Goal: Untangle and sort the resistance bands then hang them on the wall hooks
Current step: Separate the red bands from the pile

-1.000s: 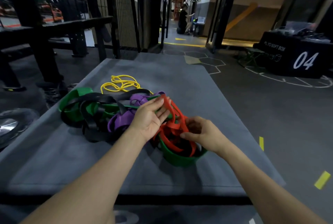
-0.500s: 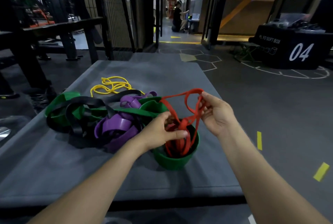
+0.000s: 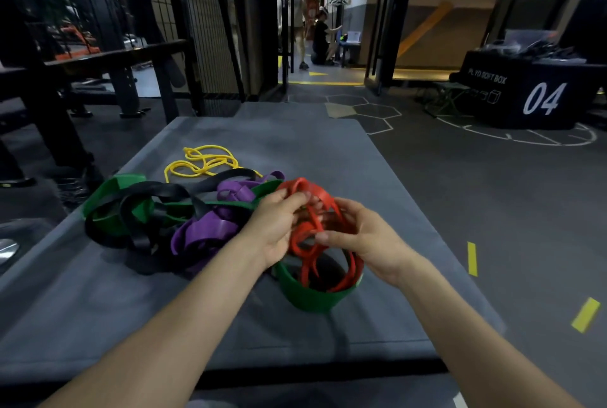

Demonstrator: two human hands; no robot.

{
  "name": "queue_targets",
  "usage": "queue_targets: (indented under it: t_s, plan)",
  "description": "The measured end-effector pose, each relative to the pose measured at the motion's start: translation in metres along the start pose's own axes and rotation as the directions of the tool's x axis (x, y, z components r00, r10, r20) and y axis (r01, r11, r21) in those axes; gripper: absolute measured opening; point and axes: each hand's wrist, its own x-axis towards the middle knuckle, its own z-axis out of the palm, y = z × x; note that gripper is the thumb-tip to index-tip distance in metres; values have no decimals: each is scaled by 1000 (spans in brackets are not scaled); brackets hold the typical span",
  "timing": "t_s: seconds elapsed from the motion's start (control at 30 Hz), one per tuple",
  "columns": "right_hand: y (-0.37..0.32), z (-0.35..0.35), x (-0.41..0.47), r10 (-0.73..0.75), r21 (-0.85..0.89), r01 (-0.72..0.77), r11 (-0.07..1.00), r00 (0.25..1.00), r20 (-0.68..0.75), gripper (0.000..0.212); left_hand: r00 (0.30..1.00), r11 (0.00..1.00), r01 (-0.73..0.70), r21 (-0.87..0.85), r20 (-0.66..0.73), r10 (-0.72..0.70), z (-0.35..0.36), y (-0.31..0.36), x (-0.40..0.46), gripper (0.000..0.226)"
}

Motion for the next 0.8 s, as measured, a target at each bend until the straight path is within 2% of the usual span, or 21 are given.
queue_targets:
  t_s: [0.07,0.17,0.23,0.27,0.33,0.47,0.63,0.73,0.8]
  plan:
    - [-9,6,4,-37,48,38,998,999,-30,43,1000,1000,25,15,-5,-25,14,13,2,22]
    - [-29,5,16,-81,101,92,991,991,-111,17,997,996,72,-42,-12,-73,29,40,11,22]
    - [-40,-4,27,-139,-39,134,990,968,-210,14,997,997,76,34,28,-77,30,53,16,19]
    - [-44,-10,32,-184,-148,148,978,945,-272,15,997,984,63,166,42,-71,27,55,18,16]
    - [-47,-25,42,-284,-369,152,917,898,-337,17,997,897,18,442,59,-49,16,50,22,13]
    - [-46,-47,55,-386,-642,114,758,872,-301,21,987,667,-106,737,-5,163,-12,19,35,11]
    - [-8,-60,60,-282,-753,-107,650,885,-370,32,942,462,-97,882,-68,328,-30,-13,42,15]
    - [12,-68,57,-192,-860,-252,443,911,-366,50,906,316,-128,940,-19,422,-39,-15,40,21]
    - [11,-69,53,-178,-878,-288,383,909,-376,57,907,205,-143,968,46,418,-43,-18,36,28]
